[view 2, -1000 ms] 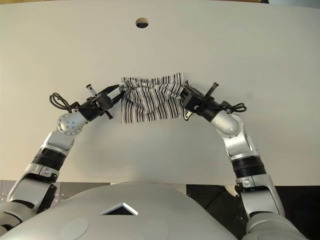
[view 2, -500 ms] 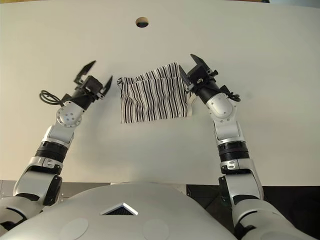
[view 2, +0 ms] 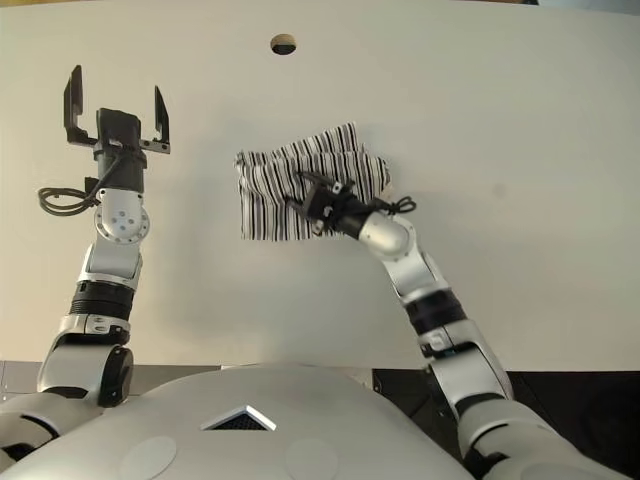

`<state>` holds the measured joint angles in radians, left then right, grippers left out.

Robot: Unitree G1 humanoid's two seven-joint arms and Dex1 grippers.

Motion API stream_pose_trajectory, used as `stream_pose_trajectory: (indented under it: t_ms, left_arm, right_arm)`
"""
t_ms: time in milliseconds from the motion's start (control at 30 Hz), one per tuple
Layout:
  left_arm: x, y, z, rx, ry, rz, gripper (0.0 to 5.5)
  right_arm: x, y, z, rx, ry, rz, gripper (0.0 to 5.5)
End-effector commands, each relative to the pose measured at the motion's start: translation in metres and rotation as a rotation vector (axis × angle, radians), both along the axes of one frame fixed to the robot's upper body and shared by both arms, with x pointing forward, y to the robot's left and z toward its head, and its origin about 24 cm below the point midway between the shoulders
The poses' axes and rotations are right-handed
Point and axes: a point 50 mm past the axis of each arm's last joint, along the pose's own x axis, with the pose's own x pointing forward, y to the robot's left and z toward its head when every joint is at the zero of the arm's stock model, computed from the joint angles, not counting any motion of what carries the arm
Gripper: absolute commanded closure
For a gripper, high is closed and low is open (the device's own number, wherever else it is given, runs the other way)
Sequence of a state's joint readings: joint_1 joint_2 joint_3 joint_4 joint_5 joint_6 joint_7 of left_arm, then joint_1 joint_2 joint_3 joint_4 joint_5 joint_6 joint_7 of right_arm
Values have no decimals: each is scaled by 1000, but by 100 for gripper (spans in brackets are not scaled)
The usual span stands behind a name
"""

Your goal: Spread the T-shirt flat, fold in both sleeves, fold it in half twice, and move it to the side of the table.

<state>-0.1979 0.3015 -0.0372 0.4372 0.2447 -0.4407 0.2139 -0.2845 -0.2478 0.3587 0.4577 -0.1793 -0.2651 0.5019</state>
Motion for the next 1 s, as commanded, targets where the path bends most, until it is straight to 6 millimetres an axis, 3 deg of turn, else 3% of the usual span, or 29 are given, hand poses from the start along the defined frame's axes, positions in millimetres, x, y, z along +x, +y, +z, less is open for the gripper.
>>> stream_pose_trajectory:
  t_ms: [33,167,233,267,300,367,433,500,600,700,767,833,867,933,1000]
  left_arm:
    - [-4,1,2,-42,-13,-12,52]
    - [-7,2,0,-83,-9,-8,52]
    - [-7,1,-1,-92,-10,-4,52]
    - [-7,0,-2,-103,-15,3,52]
    - [-7,-3,-2,-120,-20,6,52]
    - [-6,-7,-4,-165,-34,12,52]
    - [-5,-20,-4,-231,-41,-38,52]
    - [-6,-31,-1,-328,-62,-83,52]
    - [-9,-38,3,-438,-108,-110,52]
    - [-10,-41,1,-461,-116,-118,52]
    - [-10,-43,1,-440,-123,-118,52]
    - [-7,-45,3,-424,-133,-129,52]
    - [-4,-47,6,-421,-138,-137,52]
    - [5,-52,11,-427,-143,-157,52]
    - [16,-61,17,-446,-147,-187,52]
  right_arm:
    - [28,-18,-24,81,295,-282,328]
    - [32,-58,-43,197,497,-534,328]
    - [35,-91,-44,234,475,-721,328]
    - [36,-125,-40,280,428,-925,328]
    - [32,-166,-35,342,385,-1177,328]
    - [12,-223,-28,463,325,-1565,328]
    - [-15,-261,-28,525,288,-1823,328]
    - [-38,-281,-31,538,275,-1981,328]
    - [-62,-295,-36,557,269,-2118,328]
    - [-64,-298,-35,551,237,-2122,328]
    - [-61,-304,-23,503,129,-2107,328]
    - [-41,-307,8,449,-138,-2000,328]
    - [-27,-301,26,452,-281,-1908,328]
    - [7,-265,64,474,-574,-1635,328]
    - [35,-201,93,524,-739,-1299,328]
